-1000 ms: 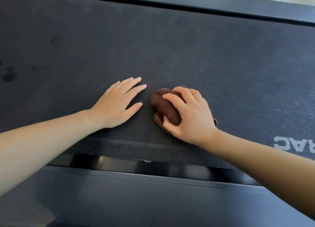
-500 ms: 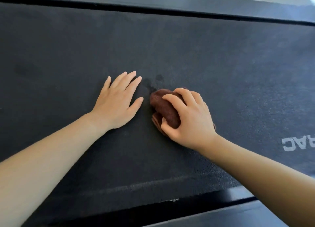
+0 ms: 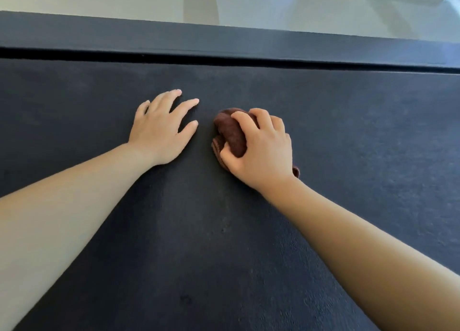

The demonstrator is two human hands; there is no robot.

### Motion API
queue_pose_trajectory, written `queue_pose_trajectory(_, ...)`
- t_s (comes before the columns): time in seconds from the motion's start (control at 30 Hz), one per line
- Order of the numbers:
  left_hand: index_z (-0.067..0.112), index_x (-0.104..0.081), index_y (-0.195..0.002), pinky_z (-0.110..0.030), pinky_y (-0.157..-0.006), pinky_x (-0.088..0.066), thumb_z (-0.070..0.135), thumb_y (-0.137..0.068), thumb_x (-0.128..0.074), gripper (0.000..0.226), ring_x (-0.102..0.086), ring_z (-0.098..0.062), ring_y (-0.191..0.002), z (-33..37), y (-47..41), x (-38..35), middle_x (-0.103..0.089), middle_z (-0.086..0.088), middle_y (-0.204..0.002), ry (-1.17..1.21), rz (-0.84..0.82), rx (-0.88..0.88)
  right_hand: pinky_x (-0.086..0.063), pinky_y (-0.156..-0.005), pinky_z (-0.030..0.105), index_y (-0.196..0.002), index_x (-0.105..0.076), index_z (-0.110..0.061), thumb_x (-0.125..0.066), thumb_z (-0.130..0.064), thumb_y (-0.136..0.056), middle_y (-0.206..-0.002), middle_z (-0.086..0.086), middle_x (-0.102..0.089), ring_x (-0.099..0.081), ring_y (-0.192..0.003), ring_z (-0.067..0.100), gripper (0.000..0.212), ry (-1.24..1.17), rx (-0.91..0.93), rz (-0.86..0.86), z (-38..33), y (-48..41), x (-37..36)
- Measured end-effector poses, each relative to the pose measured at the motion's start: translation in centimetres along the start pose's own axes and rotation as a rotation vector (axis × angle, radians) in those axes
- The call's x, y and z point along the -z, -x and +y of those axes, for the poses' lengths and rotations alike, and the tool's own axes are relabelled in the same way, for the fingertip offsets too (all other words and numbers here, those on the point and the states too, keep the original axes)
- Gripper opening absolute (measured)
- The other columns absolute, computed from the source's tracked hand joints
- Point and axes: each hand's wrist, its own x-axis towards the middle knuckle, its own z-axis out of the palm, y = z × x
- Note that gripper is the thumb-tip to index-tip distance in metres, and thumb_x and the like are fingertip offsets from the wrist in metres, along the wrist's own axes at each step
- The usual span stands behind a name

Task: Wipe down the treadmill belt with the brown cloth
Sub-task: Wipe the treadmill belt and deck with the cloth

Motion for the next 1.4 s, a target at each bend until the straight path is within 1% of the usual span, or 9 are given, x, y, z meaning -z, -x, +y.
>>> queue_pose_trajectory(0.13,0.037,-0.035,-0.139,-0.046,-0.114,-0.012,0.044,-0.092,-0.040,0.048,-0.018,-0.018,-0.142,0.0,-0.1,-0.4,-0.026,-0.001,-0.152,0.004,0.044,0.003,-0.048,-0.081,0.050,-0.123,-0.055,-0.026,-0.053,-0.055,-0.077,-0.128,0.006,-0.052,-0.047,-0.113,0.037,0.055,0.007,-0.003,0.015,0.5,-3.7,-1.3)
queue_pose_trajectory(0.6,0.042,-0.034,-0.139,-0.041,-0.115,-0.006,0.044,-0.091,-0.039,0.048,-0.012,-0.011,-0.142,-0.1,-0.3,-0.5,-0.023,0.008,-0.152,0.034,0.039,0.015,-0.043,-0.084,0.046,-0.127,-0.049,-0.029,-0.053,-0.058,-0.077,-0.128,0.005,-0.048,-0.045,-0.112,0.035,0.058,0.001,-0.072,0.005,1.9,-13.5,-4.4)
queue_pose_trajectory(0.73,0.042,-0.035,-0.138,-0.040,-0.114,-0.006,0.044,-0.092,-0.040,0.046,-0.013,-0.008,-0.141,-0.3,-0.1,-0.6,-0.024,0.008,-0.152,0.051,0.055,0.014,-0.040,-0.084,0.046,-0.129,-0.047,-0.029,-0.054,-0.058,-0.078,-0.128,0.007,-0.046,-0.044,-0.110,0.035,0.059,-0.001,-0.074,0.000,1.7,-12.3,-4.2)
queue_pose_trajectory(0.87,0.040,-0.036,-0.139,-0.042,-0.115,-0.008,0.043,-0.093,-0.040,0.046,-0.015,-0.013,-0.142,0.3,-0.1,-0.2,-0.025,0.005,-0.152,0.037,0.038,0.019,-0.038,-0.086,0.047,-0.130,-0.045,-0.029,-0.055,-0.056,-0.079,-0.133,0.008,-0.043,-0.041,-0.113,0.037,0.059,0.001,-0.080,-0.054,0.8,-9.2,-2.7)
queue_pose_trajectory(0.97,0.033,-0.041,-0.139,-0.043,-0.114,-0.017,0.038,-0.094,-0.043,0.045,-0.024,-0.021,-0.140,0.7,0.3,0.2,-0.032,-0.001,-0.151,0.005,0.070,0.010,-0.039,-0.087,0.050,-0.129,-0.046,-0.029,-0.056,-0.056,-0.079,-0.136,0.008,-0.042,-0.040,-0.116,0.038,0.058,-0.002,-0.035,-0.092,-0.2,-5.2,-1.4)
queue_pose_trajectory(1.07,0.028,-0.047,-0.136,-0.042,-0.110,-0.023,0.032,-0.093,-0.046,0.043,-0.030,-0.024,-0.137,0.6,0.5,0.3,-0.038,-0.005,-0.148,0.021,0.109,0.005,-0.041,-0.083,0.050,-0.125,-0.050,-0.027,-0.057,-0.053,-0.077,-0.134,0.009,-0.045,-0.043,-0.114,0.040,0.055,0.024,0.029,-0.045,-0.3,-1.5,-0.8)
queue_pose_trajectory(1.2,0.026,-0.041,-0.141,-0.044,-0.113,-0.018,0.033,-0.096,-0.041,0.045,-0.023,-0.025,-0.140,0.3,1.0,-0.1,-0.031,-0.007,-0.152,0.026,0.071,-0.014,-0.044,-0.085,0.050,-0.126,-0.052,-0.027,-0.056,-0.052,-0.077,-0.132,0.007,-0.048,-0.045,-0.111,0.038,0.055,0.027,0.032,-0.008,-0.6,0.3,-0.4)
queue_pose_trajectory(1.33,0.023,-0.029,-0.146,-0.046,-0.116,-0.012,0.039,-0.096,-0.036,0.052,-0.013,-0.026,-0.144,-0.5,5.1,0.2,-0.019,-0.007,-0.156,0.000,-0.046,-0.116,-0.045,-0.088,0.051,-0.129,-0.050,-0.028,-0.054,-0.053,-0.077,-0.131,0.005,-0.047,-0.044,-0.111,0.036,0.059,0.037,-0.034,-0.068,-2.1,2.3,0.9)
queue_pose_trajectory(1.4,0.023,-0.025,-0.147,-0.045,-0.116,-0.011,0.042,-0.096,-0.034,0.056,-0.010,-0.024,-0.145,-1.2,8.5,1.1,-0.016,-0.005,-0.157,-0.015,-0.099,-0.171,-0.044,-0.089,0.051,-0.130,-0.050,-0.027,-0.053,-0.052,-0.076,-0.131,0.005,-0.046,-0.043,-0.111,0.035,0.059,0.029,-0.015,-0.105,-3.6,5.0,1.9)
